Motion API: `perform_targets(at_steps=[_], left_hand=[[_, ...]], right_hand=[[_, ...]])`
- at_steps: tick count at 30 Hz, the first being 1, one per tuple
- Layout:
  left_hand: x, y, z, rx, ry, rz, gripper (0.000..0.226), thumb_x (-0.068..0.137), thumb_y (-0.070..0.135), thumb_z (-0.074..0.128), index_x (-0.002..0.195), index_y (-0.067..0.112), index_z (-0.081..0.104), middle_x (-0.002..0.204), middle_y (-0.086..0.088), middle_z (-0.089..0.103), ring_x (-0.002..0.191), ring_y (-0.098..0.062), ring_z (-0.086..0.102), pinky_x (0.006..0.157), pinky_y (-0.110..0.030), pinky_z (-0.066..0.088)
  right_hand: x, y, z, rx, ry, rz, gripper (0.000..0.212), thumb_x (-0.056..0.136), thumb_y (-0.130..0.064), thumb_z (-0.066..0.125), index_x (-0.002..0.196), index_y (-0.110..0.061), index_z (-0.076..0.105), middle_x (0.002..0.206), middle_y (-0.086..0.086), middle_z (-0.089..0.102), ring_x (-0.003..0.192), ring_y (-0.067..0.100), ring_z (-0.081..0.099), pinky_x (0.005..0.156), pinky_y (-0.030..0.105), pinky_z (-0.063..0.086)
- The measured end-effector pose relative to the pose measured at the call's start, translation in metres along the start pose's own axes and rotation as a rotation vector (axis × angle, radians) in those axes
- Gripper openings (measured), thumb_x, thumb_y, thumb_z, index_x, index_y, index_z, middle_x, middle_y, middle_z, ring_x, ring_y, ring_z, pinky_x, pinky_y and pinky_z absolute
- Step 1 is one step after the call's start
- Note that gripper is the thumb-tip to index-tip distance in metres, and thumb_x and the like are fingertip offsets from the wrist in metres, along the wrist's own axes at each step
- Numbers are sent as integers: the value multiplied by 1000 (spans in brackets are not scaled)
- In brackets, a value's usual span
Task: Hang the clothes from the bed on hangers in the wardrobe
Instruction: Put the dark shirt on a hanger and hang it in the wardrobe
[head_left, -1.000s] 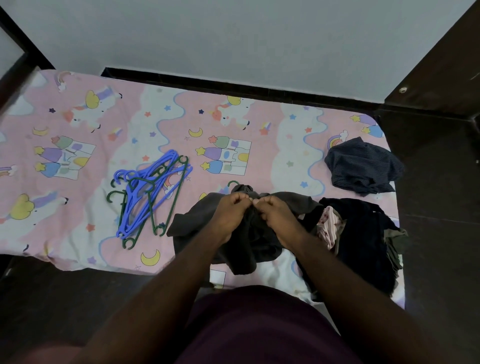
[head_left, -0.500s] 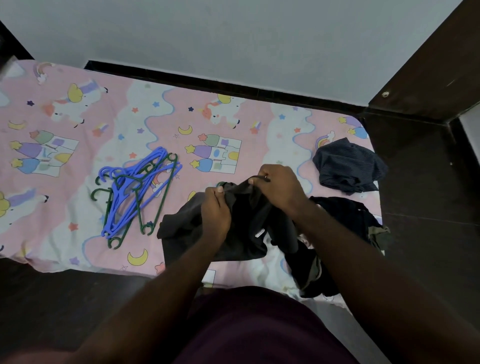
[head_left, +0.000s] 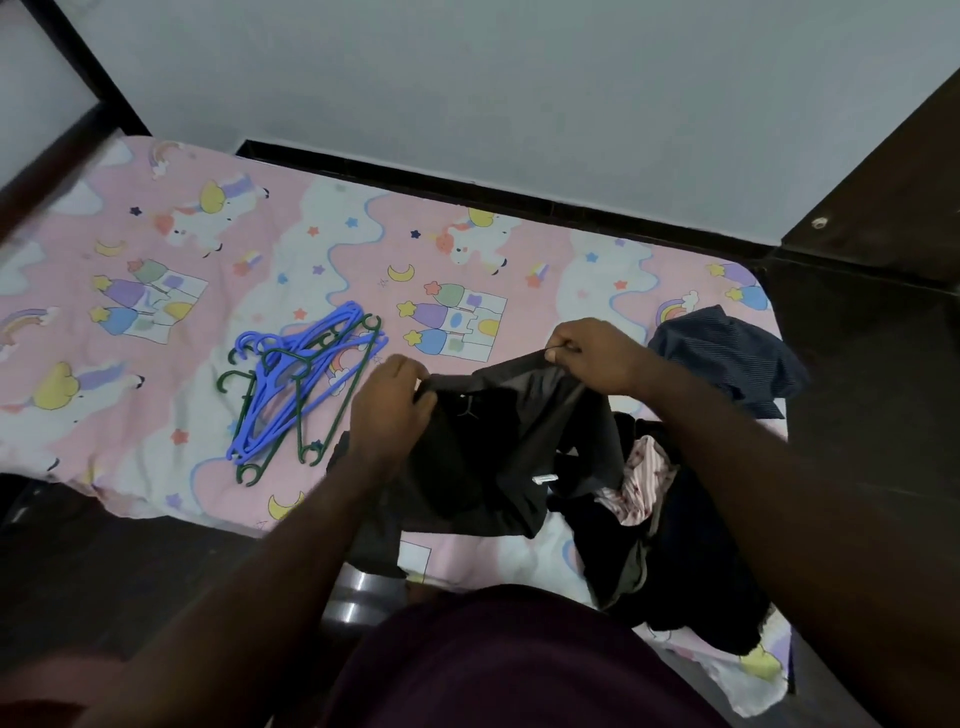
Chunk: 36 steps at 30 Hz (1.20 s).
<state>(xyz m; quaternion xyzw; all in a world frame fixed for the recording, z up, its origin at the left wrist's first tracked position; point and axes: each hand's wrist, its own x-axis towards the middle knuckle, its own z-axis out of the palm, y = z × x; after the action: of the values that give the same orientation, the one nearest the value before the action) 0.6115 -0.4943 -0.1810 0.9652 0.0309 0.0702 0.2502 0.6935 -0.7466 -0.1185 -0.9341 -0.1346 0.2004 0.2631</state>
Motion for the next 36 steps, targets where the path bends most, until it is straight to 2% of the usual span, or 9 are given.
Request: perform_targets(at_steps=[3,7,8,12,19,23,28,31,36], left_hand=[[24,9,-18,-44,-9,-109,14,90,18,63,100,11,70,93,-4,68,88,-21,63,75,-33,50],[25,34,-36,-661,-41,-331,6,85,13,72,89,9,74,80,-2,73,75,-9,68,70,-20,52],[16,40,-33,-754,-80,-357,5,85,14,73,86,8,73,78,-4,73,75,-11,69,71,-23,54],[-40,47,23,-573,-266,-433,14,81,15,77,81,2,71,76,-9,73,70,-18,67,69,-31,54],[-102,74,66,-615,-191,-521,14,82,12,77,72,10,67,69,4,68,62,-1,61,61,-15,48],[-110,86,71,-583,-190,-518,12,87,15,71,78,7,70,73,-1,70,68,-11,64,67,-26,52],[-119,87,76,-626,-188,-565,16,90,17,66,79,6,70,75,-10,71,68,-22,65,70,-43,54],[-123,90,74,-612,-198,-554,15,91,15,65,80,7,70,74,-9,71,67,-19,64,69,-42,54],[-123,91,64,-575,-259,-487,17,94,16,61,83,7,71,77,-10,71,75,-28,68,68,-39,54]], right_hand=[[1,-1,-25,32,13,19,14,93,-15,62,90,-5,71,79,-8,63,74,6,57,72,23,38],[-21,-6,-15,231,443,53,18,92,-24,65,80,-11,63,71,-8,59,66,4,52,62,17,39],[-28,-3,1,293,450,81,19,92,-24,64,80,-10,63,70,-5,60,66,8,53,64,21,42],[-62,23,83,385,-88,230,31,90,-18,66,62,-10,57,59,6,55,54,12,46,58,30,41],[-96,39,126,1004,-41,462,19,91,-8,65,73,-12,67,68,3,66,66,19,60,62,29,51],[-97,44,125,1039,-20,440,8,94,-10,63,92,-11,70,86,4,71,77,15,66,70,28,56],[-97,46,131,974,-38,361,10,91,-12,66,85,-4,69,76,5,68,69,13,62,66,28,52],[-103,44,133,937,-40,344,12,88,-13,69,82,-4,68,66,1,63,58,7,56,57,23,47],[-108,38,136,982,-69,307,14,88,-16,68,75,-10,68,70,3,68,69,13,62,72,35,54]])
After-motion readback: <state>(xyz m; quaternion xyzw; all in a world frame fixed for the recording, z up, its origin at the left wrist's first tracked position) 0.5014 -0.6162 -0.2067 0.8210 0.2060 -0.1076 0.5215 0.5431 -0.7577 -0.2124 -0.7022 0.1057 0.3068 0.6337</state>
